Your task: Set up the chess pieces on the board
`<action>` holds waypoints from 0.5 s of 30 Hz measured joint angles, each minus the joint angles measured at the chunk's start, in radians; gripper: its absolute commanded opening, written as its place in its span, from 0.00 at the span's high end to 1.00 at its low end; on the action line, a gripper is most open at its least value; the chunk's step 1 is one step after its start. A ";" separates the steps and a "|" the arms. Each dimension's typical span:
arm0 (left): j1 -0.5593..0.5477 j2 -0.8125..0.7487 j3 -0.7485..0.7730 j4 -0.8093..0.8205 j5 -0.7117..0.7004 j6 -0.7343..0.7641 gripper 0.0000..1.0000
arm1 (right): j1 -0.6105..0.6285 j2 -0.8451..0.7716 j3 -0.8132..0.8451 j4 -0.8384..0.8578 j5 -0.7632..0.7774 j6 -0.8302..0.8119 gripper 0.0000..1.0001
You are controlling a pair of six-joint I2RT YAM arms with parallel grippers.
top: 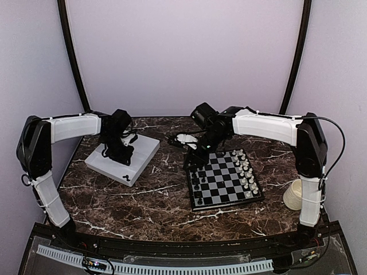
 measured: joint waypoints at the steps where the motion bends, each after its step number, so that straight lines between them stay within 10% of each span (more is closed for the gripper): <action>1: 0.000 -0.018 0.010 0.000 -0.002 -0.001 0.80 | 0.000 0.000 0.000 0.000 0.000 0.000 0.66; 15: -0.004 -0.014 -0.001 -0.053 -0.027 0.056 0.68 | 0.000 0.000 0.002 -0.001 0.000 0.000 0.66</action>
